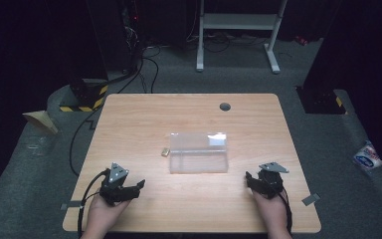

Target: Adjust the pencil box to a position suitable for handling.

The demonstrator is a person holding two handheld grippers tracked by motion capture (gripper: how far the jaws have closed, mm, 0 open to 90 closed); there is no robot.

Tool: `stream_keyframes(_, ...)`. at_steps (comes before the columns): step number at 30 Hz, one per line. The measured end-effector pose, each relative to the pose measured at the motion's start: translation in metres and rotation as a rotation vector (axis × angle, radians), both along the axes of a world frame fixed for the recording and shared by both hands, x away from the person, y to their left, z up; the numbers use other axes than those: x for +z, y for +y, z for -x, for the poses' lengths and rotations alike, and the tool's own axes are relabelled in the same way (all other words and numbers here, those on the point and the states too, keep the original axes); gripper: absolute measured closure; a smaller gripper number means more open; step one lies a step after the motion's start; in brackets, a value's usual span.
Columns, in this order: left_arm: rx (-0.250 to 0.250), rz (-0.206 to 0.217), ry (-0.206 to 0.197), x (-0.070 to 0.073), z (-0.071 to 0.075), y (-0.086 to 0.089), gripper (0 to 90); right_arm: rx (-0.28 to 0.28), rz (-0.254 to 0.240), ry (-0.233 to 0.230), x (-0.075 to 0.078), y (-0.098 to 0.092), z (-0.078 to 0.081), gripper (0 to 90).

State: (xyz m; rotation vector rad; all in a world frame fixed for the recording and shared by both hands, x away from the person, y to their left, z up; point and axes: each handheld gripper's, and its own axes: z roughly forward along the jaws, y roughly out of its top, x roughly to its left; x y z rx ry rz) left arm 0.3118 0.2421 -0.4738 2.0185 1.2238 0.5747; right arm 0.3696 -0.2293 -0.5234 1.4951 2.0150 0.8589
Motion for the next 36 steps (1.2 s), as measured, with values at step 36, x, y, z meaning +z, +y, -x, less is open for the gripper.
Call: stream_keyframes(36,0.062,0.028,-0.006,-0.022,-0.098,-0.047,40.1,0.002,0.004,-0.005,0.000,-0.001,-0.001,33.5)
